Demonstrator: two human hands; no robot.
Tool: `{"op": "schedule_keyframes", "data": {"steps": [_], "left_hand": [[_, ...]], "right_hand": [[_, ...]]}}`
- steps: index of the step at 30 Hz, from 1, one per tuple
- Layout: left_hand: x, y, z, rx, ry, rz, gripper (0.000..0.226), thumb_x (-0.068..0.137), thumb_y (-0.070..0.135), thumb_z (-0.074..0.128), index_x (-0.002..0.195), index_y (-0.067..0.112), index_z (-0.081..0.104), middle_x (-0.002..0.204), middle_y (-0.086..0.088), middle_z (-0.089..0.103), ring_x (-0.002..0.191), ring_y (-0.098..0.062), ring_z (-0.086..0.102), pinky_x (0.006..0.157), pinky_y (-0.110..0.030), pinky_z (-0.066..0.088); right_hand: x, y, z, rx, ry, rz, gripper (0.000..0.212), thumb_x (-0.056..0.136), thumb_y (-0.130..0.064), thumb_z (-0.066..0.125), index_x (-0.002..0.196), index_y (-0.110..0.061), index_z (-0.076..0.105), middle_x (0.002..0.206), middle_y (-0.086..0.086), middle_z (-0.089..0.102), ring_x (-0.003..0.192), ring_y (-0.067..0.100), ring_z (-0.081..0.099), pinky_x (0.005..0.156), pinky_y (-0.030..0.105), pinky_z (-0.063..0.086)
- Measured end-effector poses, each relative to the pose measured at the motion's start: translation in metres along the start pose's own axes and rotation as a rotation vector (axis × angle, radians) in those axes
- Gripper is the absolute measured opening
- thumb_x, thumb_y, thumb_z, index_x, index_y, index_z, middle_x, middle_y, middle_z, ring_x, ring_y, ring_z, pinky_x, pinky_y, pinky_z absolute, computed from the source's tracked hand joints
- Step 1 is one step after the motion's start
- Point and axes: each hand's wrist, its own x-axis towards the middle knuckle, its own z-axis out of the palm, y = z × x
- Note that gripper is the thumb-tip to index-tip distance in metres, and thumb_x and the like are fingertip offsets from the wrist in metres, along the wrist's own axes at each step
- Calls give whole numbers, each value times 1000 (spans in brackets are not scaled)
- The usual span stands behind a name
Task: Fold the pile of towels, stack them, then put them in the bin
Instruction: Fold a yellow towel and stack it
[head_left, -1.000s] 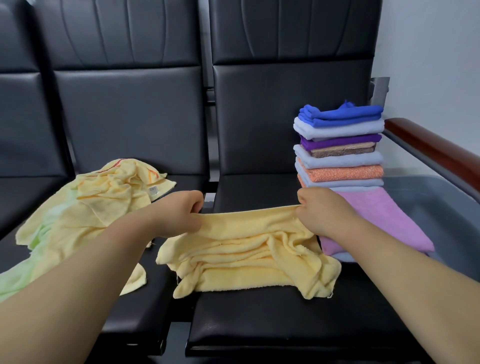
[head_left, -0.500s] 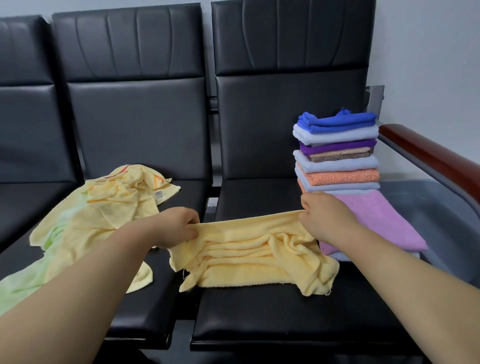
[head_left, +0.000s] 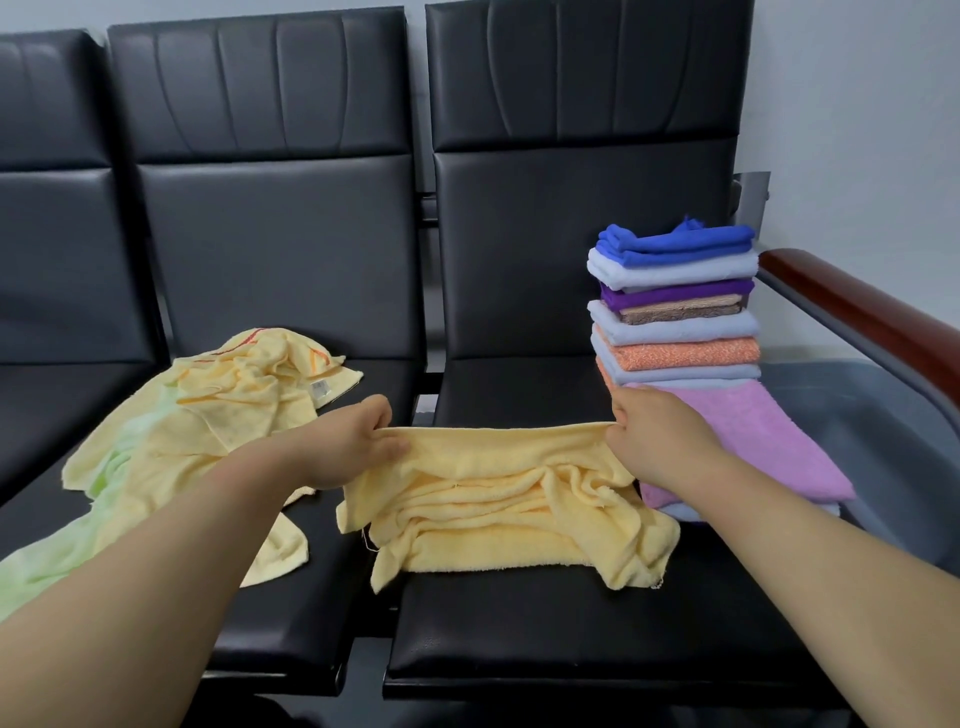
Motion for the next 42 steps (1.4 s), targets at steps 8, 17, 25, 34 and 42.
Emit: {"op": "schedule_keyframes", "data": {"steps": [8,17,25,34,42], "left_hand": [[-5,-8,-14,-36,-22,36,30,90,47,73,74,21,70,62,10,51,60,-8,46,59,-25,40],[-8,-9,-16,162,83,-29,19,91,47,72,96,30,77,94,9,73,86,-12,67,77,-33,59],[-4,-14,-16,186,209,-41,5,93,35,68,91,31,69,85,8,68,76,-14,64,67,-33,54],[-3,-22,-9,162,287,-90,13,99,39,57,106,30,63,96,9,65,82,-14,64,68,-31,53],[-8,-20,-6,50,322,-235,21,101,31,52,92,21,69,83,-3,69,71,-20,64,59,-30,46]], "right_hand": [[0,3,-1,48,10,20,24,93,-15,55,72,-17,43,74,-2,52,66,16,44,56,33,35],[-1,-1,-4,46,-5,33,22,93,-13,55,74,-18,44,76,-1,54,67,16,46,57,32,37],[-3,-2,-9,28,-12,35,11,91,-18,58,86,-28,56,85,-7,63,77,12,57,58,31,44],[-5,6,-14,188,-9,101,19,83,-21,61,68,-15,51,70,0,53,63,18,47,55,34,38],[-13,7,-15,588,-3,257,25,94,-19,65,70,-20,61,70,-3,61,69,15,54,62,31,41]]}}
